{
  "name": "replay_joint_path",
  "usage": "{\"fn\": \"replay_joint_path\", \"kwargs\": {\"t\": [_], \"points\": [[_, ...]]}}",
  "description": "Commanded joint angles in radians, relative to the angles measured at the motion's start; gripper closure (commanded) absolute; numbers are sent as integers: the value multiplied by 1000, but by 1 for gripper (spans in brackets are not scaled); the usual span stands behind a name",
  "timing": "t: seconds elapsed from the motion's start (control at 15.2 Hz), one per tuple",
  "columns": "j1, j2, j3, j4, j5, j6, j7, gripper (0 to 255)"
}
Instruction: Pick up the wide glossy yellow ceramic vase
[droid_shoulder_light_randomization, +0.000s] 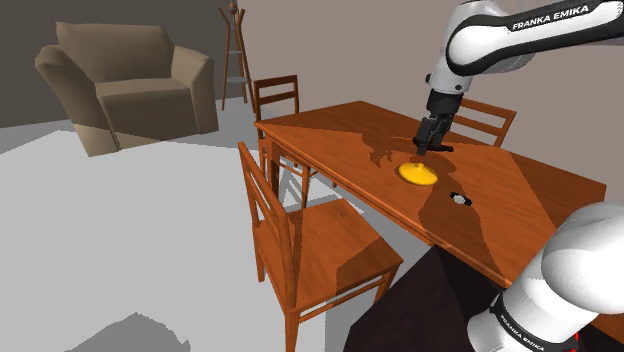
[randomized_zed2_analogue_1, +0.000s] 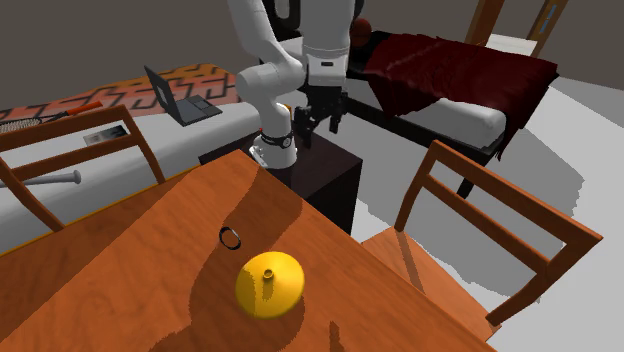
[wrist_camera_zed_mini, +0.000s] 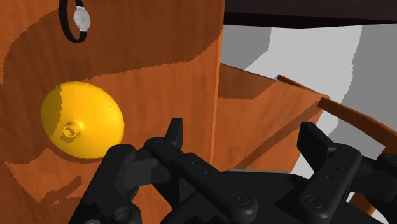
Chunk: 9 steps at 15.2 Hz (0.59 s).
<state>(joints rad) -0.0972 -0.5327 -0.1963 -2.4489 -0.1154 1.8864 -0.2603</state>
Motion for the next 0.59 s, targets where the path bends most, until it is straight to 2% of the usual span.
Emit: {"fn": "replay_joint_path", "kwargs": {"t": [0.0, 0.53], "points": [[-12, 64, -36, 18, -14, 49, -39, 0], [-46, 318, -157, 132, -12, 198, -191, 0]]}}
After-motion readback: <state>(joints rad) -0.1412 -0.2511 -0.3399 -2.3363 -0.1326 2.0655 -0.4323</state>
